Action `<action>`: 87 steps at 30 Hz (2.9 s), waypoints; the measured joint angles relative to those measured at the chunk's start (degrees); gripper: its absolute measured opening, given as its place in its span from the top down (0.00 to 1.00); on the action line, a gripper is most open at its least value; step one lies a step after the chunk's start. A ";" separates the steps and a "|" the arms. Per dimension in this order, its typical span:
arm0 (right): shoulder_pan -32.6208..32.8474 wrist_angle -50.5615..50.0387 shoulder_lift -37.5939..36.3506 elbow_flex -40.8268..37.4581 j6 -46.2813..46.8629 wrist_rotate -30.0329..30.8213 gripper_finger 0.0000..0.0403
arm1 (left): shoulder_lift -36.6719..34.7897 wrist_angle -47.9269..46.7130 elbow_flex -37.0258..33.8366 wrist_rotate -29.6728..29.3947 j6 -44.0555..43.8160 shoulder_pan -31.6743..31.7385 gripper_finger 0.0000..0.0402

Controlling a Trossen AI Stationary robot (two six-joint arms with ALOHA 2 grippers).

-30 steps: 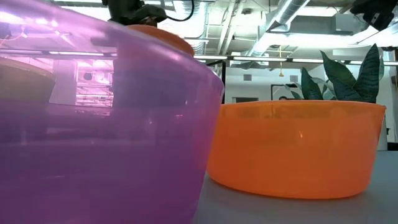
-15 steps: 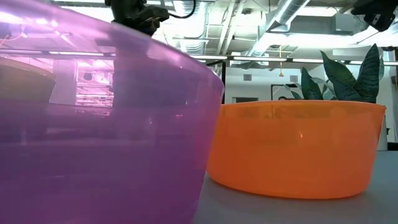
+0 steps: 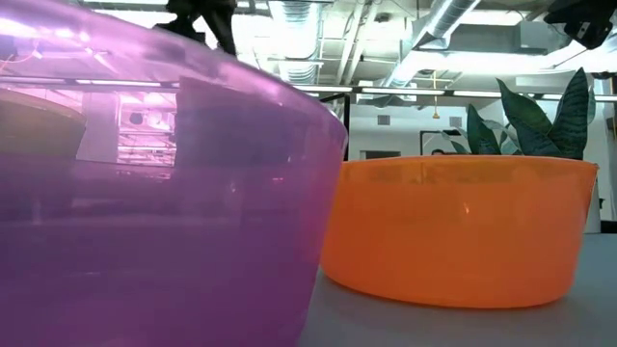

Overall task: Place and stack bowls onto a shelf
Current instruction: Stack the large orange bowl on top of the pink bowl on the shelf

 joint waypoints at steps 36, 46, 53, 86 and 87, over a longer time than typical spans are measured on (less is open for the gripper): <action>0.00 0.04 -0.02 0.00 0.11 0.44 0.78 | -0.92 19.38 0.02 10.23 25.40 -2.69 1.00; 0.00 0.01 0.00 0.00 0.58 1.46 0.78 | -2.92 31.65 -0.72 9.26 33.54 -3.63 1.00; 0.00 -0.66 0.00 0.00 1.44 3.25 0.78 | -3.56 52.28 -14.74 15.29 27.90 -3.04 1.00; 0.00 -0.92 0.00 0.00 7.04 3.28 0.78 | -12.34 80.10 -46.62 19.18 13.75 6.19 1.00; 0.00 -0.92 0.00 0.00 7.04 3.28 0.78 | -12.34 80.62 -46.07 19.22 13.36 6.19 1.00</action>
